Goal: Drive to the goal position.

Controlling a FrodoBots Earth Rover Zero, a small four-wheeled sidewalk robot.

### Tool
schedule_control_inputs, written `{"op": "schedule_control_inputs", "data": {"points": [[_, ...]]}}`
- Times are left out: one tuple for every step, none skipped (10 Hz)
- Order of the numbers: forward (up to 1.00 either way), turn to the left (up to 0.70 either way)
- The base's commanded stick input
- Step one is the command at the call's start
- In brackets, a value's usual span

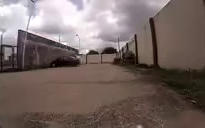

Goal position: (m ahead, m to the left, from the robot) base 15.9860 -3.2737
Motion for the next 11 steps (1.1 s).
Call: {"op": "schedule_control_inputs", "data": {"points": [[0.50, -0.08], [0.50, -0.11], [0.50, -0.14], [0.50, -0.16], [0.50, -0.19], [0.50, -0.18], [0.50, -0.07], [0.50, -0.01], [0.50, -0.01], [0.50, -0.01], [0.50, -0.01]]}}
